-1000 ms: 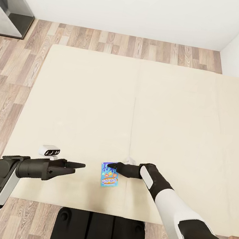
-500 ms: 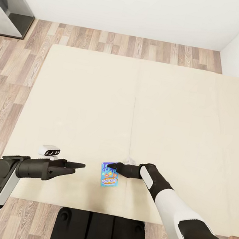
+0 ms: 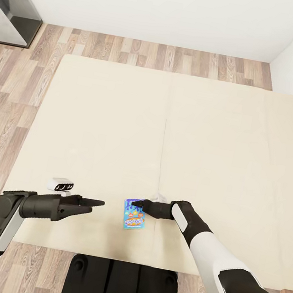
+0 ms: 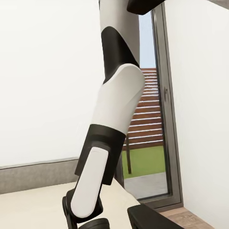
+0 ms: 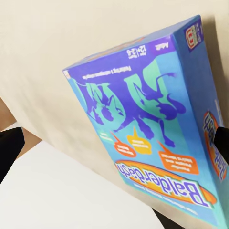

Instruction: Put all the toys in the child's room - the three board games (two on the bed and one on the table), the two jigsaw puzzles on the table, and the tennis ball on the table - inside the toy box on the table in the child's room.

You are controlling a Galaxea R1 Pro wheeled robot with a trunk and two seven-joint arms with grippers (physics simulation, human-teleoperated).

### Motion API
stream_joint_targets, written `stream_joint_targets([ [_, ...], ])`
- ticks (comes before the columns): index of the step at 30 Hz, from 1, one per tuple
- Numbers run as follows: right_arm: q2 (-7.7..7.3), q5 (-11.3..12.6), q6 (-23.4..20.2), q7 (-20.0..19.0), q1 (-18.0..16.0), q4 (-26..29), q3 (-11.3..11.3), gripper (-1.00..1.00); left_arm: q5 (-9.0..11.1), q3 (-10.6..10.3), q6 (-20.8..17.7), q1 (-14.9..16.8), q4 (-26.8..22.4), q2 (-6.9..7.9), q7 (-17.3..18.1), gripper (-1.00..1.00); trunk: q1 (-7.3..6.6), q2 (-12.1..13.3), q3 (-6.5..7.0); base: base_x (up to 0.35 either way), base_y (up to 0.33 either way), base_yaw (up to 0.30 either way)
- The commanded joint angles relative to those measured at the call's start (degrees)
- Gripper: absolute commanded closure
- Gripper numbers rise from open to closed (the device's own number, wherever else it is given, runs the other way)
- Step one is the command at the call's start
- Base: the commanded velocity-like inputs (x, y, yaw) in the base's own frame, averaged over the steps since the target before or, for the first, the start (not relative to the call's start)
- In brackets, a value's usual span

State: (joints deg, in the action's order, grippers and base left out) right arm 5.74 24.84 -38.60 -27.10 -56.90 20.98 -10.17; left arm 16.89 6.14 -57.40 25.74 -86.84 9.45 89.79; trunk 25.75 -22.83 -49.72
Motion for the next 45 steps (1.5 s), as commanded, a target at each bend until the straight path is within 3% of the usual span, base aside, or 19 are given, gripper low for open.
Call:
stream_joint_targets([
  [1, -0.03, 0.04, -0.13, -0.08, -0.03, 0.03, -0.21, -1.00, -0.05, 0.00, -0.61, 0.01, -0.01, 0.03, 0.21, -1.00, 0.03, -0.09, -0.06, 0.000, 0.000, 0.000],
  [15, -0.03, 0.05, -0.07, 0.28, -0.03, -0.06, -0.26, -1.00, 0.04, 0.07, -0.61, -0.02, 0.00, 0.13, 0.21, -1.00, 0.03, -0.09, -0.06, 0.000, 0.071, 0.000],
  [45, -0.03, 0.08, -0.15, 0.47, -0.04, -0.06, -0.20, -1.00, 0.04, 0.03, -0.61, 0.01, 0.00, 0.07, 0.21, -1.00, 0.03, -0.09, -0.06, 0.000, 0.190, 0.000],
])
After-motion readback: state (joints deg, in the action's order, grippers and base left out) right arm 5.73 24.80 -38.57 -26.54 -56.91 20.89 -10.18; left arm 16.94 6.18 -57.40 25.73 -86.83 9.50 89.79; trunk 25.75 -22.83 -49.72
